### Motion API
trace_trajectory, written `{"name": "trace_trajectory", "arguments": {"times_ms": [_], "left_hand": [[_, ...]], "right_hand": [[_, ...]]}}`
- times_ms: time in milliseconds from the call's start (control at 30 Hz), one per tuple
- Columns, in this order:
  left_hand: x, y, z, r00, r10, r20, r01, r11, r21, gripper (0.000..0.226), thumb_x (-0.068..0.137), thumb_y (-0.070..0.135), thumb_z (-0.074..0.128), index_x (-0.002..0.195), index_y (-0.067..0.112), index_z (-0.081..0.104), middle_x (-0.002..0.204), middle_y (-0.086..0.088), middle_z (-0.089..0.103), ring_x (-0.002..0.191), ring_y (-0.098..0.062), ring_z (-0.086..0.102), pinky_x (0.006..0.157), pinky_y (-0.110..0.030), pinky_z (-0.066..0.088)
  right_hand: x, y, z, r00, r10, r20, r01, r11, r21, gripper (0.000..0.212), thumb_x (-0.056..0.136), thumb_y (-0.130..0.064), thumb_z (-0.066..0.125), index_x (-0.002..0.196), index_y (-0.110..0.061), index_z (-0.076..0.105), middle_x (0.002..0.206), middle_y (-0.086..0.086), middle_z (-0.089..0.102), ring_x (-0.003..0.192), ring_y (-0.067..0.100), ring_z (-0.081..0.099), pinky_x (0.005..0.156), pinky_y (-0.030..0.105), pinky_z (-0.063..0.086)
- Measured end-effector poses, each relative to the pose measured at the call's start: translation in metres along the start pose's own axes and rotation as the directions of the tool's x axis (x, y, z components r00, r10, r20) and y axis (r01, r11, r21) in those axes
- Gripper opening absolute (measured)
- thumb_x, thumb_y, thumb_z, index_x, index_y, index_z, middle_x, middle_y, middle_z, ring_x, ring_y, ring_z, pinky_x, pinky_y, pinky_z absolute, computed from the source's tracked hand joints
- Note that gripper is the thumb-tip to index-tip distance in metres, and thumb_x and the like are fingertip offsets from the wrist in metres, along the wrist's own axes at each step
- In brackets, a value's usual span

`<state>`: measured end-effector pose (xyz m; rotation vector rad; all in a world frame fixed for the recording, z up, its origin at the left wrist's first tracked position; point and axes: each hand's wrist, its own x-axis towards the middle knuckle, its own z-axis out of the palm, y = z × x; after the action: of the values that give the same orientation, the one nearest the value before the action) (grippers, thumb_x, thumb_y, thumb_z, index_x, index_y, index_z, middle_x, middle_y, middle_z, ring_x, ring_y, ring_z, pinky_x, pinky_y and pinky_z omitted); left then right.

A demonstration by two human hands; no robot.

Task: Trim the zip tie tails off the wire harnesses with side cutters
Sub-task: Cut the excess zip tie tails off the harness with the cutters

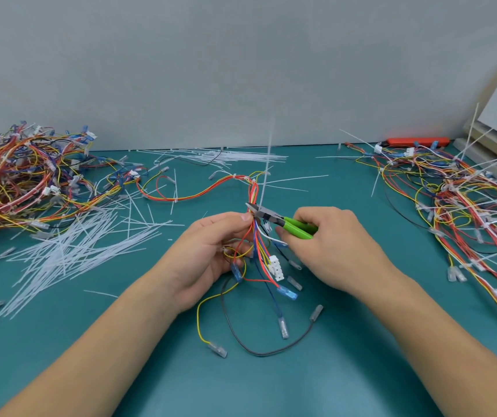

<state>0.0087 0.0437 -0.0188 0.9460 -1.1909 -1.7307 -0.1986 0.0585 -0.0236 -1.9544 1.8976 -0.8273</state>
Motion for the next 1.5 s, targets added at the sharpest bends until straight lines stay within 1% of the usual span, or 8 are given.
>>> {"name": "trace_trajectory", "arguments": {"times_ms": [167, 367, 567, 733, 867, 1067, 1267, 1500], "left_hand": [[0.0, 0.001, 0.001, 1.0, 0.007, -0.006, -0.006, 1.0, 0.01, 0.014, 0.086, 0.025, 0.073, 0.074, 0.02, 0.076, 0.072, 0.001, 0.065, 0.061, -0.012, 0.056, 0.053, -0.023, 0.041], [-0.001, 0.001, 0.003, 1.0, 0.017, -0.004, -0.017, 0.999, 0.028, 0.018, 0.087, 0.024, 0.069, 0.07, 0.02, 0.075, 0.07, 0.002, 0.063, 0.058, -0.009, 0.055, 0.053, -0.023, 0.04], [-0.001, 0.0, 0.003, 1.0, 0.018, -0.01, -0.018, 0.999, 0.037, 0.019, 0.085, 0.027, 0.066, 0.069, 0.019, 0.074, 0.069, 0.002, 0.062, 0.058, -0.009, 0.055, 0.054, -0.024, 0.038], [-0.002, 0.002, 0.003, 1.0, 0.022, 0.001, -0.022, 0.999, 0.045, 0.02, 0.086, 0.027, 0.069, 0.068, 0.02, 0.074, 0.067, 0.004, 0.062, 0.057, -0.009, 0.055, 0.054, -0.024, 0.039], [-0.002, 0.001, 0.003, 0.999, 0.03, 0.026, -0.032, 0.997, 0.065, 0.025, 0.092, 0.025, 0.064, 0.069, 0.021, 0.074, 0.068, 0.004, 0.063, 0.059, -0.009, 0.056, 0.055, -0.024, 0.039], [-0.003, 0.002, 0.003, 1.0, 0.019, 0.005, -0.019, 0.999, 0.05, 0.018, 0.088, 0.024, 0.07, 0.07, 0.02, 0.074, 0.069, 0.003, 0.063, 0.06, -0.01, 0.053, 0.054, -0.023, 0.04], [-0.003, 0.001, 0.003, 1.0, 0.006, -0.008, -0.006, 0.999, 0.043, 0.016, 0.086, 0.026, 0.07, 0.072, 0.02, 0.076, 0.07, 0.003, 0.066, 0.06, -0.01, 0.054, 0.053, -0.022, 0.042], [-0.002, 0.001, 0.004, 1.0, 0.01, -0.016, -0.009, 0.999, 0.05, 0.017, 0.082, 0.029, 0.067, 0.071, 0.02, 0.076, 0.07, 0.002, 0.066, 0.06, -0.01, 0.054, 0.053, -0.023, 0.041]], "right_hand": [[-0.002, 0.0, 0.004, 0.999, -0.022, -0.032, 0.023, 1.0, 0.021, 0.027, 0.089, -0.048, 0.065, 0.075, -0.026, 0.056, 0.062, -0.002, 0.057, 0.066, 0.025, 0.057, 0.06, 0.037, 0.051], [-0.001, 0.002, 0.007, 0.997, -0.079, 0.004, 0.079, 0.997, 0.021, 0.012, 0.093, -0.042, 0.064, 0.096, -0.031, 0.066, 0.088, -0.011, 0.064, 0.085, 0.016, 0.061, 0.079, 0.039, 0.054], [0.001, 0.004, 0.009, 0.997, -0.084, 0.001, 0.083, 0.996, 0.032, 0.01, 0.092, -0.041, 0.065, 0.094, -0.031, 0.065, 0.087, -0.01, 0.064, 0.083, 0.017, 0.062, 0.077, 0.04, 0.054], [0.002, 0.005, 0.011, 1.0, -0.024, -0.006, 0.025, 0.999, 0.048, 0.024, 0.089, -0.048, 0.064, 0.074, -0.03, 0.059, 0.059, -0.005, 0.058, 0.06, 0.02, 0.054, 0.056, 0.034, 0.046], [0.004, 0.007, 0.008, 1.0, -0.013, 0.008, 0.012, 0.999, 0.044, 0.027, 0.088, -0.05, 0.061, 0.073, -0.029, 0.054, 0.057, -0.006, 0.051, 0.055, 0.022, 0.044, 0.05, 0.033, 0.038], [0.001, 0.006, 0.011, 0.999, -0.036, -0.006, 0.036, 0.999, 0.038, 0.027, 0.091, -0.044, 0.065, 0.075, -0.024, 0.055, 0.062, -0.003, 0.057, 0.063, 0.022, 0.055, 0.059, 0.037, 0.049], [0.001, 0.006, 0.012, 0.997, -0.082, 0.001, 0.082, 0.996, 0.042, 0.016, 0.092, -0.041, 0.066, 0.083, -0.029, 0.061, 0.073, -0.01, 0.061, 0.072, 0.012, 0.059, 0.065, 0.034, 0.05], [0.002, 0.006, 0.011, 0.996, -0.086, 0.007, 0.086, 0.996, 0.028, 0.012, 0.093, -0.039, 0.065, 0.087, -0.03, 0.062, 0.08, -0.011, 0.063, 0.078, 0.015, 0.06, 0.071, 0.037, 0.052]]}}
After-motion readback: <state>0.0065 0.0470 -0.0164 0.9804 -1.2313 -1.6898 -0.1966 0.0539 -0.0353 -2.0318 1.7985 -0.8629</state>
